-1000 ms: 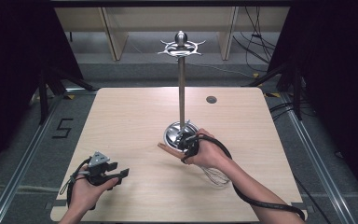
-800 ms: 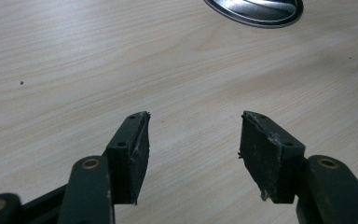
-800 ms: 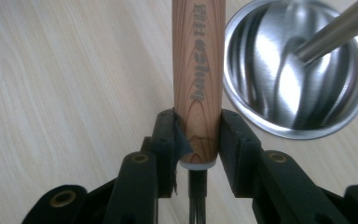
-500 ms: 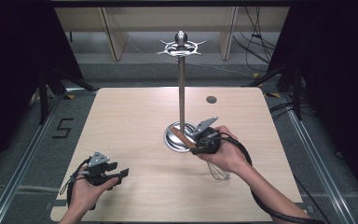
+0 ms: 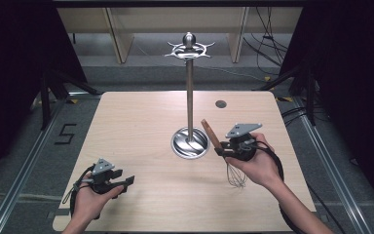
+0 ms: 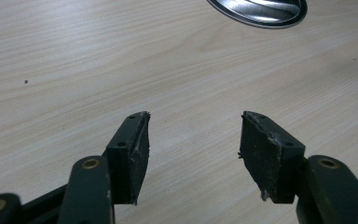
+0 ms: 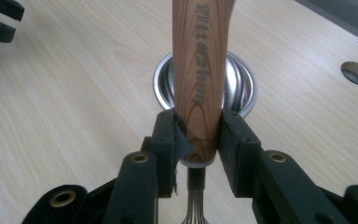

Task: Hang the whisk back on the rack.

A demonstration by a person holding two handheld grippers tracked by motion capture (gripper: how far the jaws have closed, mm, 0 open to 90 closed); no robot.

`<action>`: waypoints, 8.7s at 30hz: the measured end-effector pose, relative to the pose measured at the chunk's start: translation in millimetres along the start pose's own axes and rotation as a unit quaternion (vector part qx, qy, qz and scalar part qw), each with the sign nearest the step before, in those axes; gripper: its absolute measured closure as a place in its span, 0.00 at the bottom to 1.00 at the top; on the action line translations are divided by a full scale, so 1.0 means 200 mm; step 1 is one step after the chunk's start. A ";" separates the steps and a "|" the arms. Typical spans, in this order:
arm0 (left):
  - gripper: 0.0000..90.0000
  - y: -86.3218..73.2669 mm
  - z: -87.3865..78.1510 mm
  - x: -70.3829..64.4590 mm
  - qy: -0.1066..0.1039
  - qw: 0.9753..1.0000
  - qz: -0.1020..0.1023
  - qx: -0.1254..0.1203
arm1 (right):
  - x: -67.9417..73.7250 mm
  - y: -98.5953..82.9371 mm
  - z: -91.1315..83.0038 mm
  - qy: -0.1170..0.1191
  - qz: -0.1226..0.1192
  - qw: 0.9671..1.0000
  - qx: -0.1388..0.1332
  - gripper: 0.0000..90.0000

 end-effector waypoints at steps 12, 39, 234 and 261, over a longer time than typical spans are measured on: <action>0.46 0.00 0.01 -0.01 -0.001 1.000 -0.007 -0.015 | -0.07 -0.01 -0.12 -0.031 -0.002 0.998 -0.049 0.77; 0.46 0.01 0.01 0.00 -0.003 1.000 -0.008 -0.014 | -0.16 0.09 -0.27 -0.053 0.003 0.996 -0.065 0.77; 0.46 0.02 0.00 0.00 -0.005 1.000 -0.010 -0.024 | -0.33 0.68 -0.33 -0.042 0.023 0.983 -0.177 0.77; 0.46 0.03 -0.01 0.01 -0.005 1.000 -0.009 -0.024 | -0.32 0.67 -0.25 -0.041 0.020 0.985 -0.167 0.77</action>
Point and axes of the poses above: each handheld gripper's, and its own axes: z roughly forward along the jaws, y roughly out of its top, x roughly to its left, the point moved 6 cm from there along z, roughly forward along the jaws, and after that the axes turned 13 degrees about -z, right-handed, at the moved point
